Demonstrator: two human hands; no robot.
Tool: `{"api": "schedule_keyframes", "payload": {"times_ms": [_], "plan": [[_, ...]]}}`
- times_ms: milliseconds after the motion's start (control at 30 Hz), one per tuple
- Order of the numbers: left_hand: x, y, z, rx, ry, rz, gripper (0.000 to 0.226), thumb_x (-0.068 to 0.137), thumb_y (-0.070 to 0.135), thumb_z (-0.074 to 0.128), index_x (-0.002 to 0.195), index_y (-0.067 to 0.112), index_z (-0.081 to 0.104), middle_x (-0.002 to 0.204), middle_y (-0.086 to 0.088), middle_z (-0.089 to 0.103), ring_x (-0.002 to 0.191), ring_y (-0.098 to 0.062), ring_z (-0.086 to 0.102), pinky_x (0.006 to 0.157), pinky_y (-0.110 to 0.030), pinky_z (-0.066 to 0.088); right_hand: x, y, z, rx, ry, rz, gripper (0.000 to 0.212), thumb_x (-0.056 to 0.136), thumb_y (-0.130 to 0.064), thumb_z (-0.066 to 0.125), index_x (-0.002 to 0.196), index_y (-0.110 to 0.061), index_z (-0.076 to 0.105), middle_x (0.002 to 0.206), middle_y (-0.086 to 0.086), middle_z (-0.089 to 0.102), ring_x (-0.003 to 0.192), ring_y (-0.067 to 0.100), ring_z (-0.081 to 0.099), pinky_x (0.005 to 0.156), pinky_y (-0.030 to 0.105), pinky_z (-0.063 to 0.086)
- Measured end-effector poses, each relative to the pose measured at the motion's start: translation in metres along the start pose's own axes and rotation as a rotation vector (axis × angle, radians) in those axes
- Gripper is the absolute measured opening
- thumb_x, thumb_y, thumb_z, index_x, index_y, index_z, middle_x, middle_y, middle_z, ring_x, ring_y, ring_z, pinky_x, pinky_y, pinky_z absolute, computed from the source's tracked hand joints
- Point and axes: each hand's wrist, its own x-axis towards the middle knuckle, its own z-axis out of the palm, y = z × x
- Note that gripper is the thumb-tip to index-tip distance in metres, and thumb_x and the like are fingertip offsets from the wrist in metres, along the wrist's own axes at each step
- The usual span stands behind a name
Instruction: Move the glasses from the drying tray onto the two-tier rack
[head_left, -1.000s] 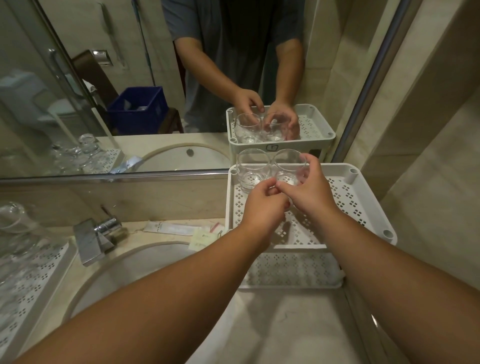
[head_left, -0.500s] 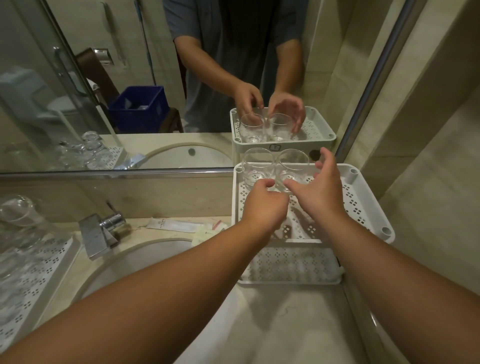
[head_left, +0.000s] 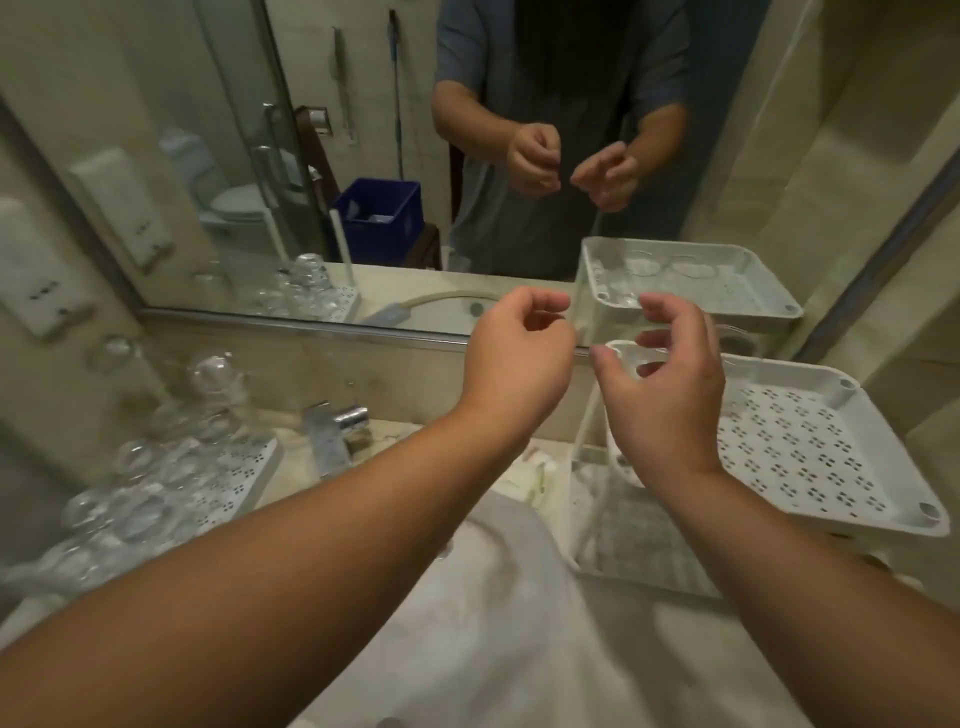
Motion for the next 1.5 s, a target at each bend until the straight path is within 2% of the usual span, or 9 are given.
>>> {"api": "schedule_keyframes", "payload": {"times_ms": [133,400,600,767,933,1067,1200,1333,1500], "plan": [[0.003,-0.005,-0.069,0.012,0.097,-0.002,0.024,0.089,0.016,0.057,0.096,0.038,0.065,0.1,0.012,0.066,0.094,-0.015,0.069,0.075,-0.032,0.058,-0.02,-0.047,0.05,0.064,-0.107,-0.06,0.051,0.08,-0.026,0.079,0.122,-0.033,0.051,0.114,-0.015,0.048,0.096,0.004,0.055,0.075,0.023,0.053],[0.003,-0.021,-0.221,0.031,0.269,-0.063,0.026,0.069,0.02,0.051,0.088,0.031,0.065,0.086,0.01,0.067,0.079,-0.018,0.074,0.061,-0.029,0.048,-0.062,-0.123,0.171,0.15,-0.316,-0.115,0.053,0.076,-0.03,0.08,0.119,-0.037,0.05,0.119,-0.017,0.043,0.096,0.003,0.056,0.075,0.027,0.053],[0.007,-0.051,-0.326,0.061,0.378,-0.13,0.022,0.08,0.012,0.053,0.09,0.029,0.062,0.09,0.006,0.065,0.078,-0.021,0.074,0.059,-0.028,0.044,-0.097,-0.169,0.26,0.153,-0.472,-0.109,0.058,0.075,-0.023,0.082,0.125,-0.027,0.052,0.137,-0.005,0.04,0.097,0.011,0.057,0.084,0.029,0.05],[0.013,-0.077,-0.388,0.068,0.434,-0.185,0.02,0.088,0.012,0.055,0.091,0.03,0.063,0.088,0.003,0.065,0.067,-0.013,0.063,0.049,-0.022,0.043,-0.116,-0.189,0.315,0.032,-0.539,-0.082,0.062,0.076,-0.029,0.08,0.129,-0.034,0.048,0.123,-0.007,0.044,0.077,0.003,0.05,0.075,0.029,0.048],[0.03,-0.103,-0.417,0.038,0.383,-0.291,0.021,0.089,0.012,0.053,0.105,0.022,0.064,0.093,-0.001,0.065,0.076,-0.016,0.06,0.062,-0.028,0.043,-0.124,-0.19,0.357,-0.131,-0.639,-0.126,0.072,0.074,-0.033,0.082,0.135,-0.034,0.042,0.126,-0.003,0.042,0.09,0.006,0.048,0.076,0.024,0.037],[0.044,-0.12,-0.423,0.019,0.355,-0.379,0.021,0.091,0.014,0.054,0.11,0.02,0.063,0.094,-0.001,0.064,0.079,-0.019,0.061,0.065,-0.031,0.046,-0.119,-0.187,0.381,-0.289,-0.762,-0.122,0.083,0.074,-0.036,0.083,0.14,-0.039,0.033,0.139,0.003,0.036,0.107,0.025,0.057,0.084,0.039,0.053],[0.055,-0.129,-0.419,-0.012,0.313,-0.456,0.019,0.092,0.012,0.053,0.108,0.02,0.061,0.089,-0.002,0.063,0.07,-0.017,0.059,0.06,-0.03,0.047,-0.111,-0.183,0.401,-0.333,-0.838,-0.074,0.09,0.076,-0.033,0.082,0.146,-0.041,0.027,0.153,0.01,0.025,0.117,0.032,0.056,0.093,0.044,0.051],[0.057,-0.137,-0.416,-0.094,0.307,-0.523,0.017,0.093,0.012,0.052,0.106,0.021,0.06,0.089,-0.004,0.062,0.071,-0.018,0.059,0.052,-0.027,0.044,-0.109,-0.179,0.412,-0.407,-0.867,-0.096,0.085,0.08,-0.038,0.078,0.147,-0.039,0.026,0.145,0.014,0.03,0.107,0.032,0.059,0.084,0.038,0.051],[0.054,-0.145,-0.416,-0.056,0.257,-0.525,0.018,0.092,0.012,0.054,0.107,0.021,0.06,0.091,-0.002,0.063,0.069,-0.015,0.059,0.056,-0.029,0.045,-0.11,-0.173,0.42,-0.427,-0.87,-0.102,0.069,0.083,-0.036,0.074,0.141,-0.031,0.037,0.134,0.014,0.039,0.101,0.032,0.061,0.083,0.038,0.052]]}}
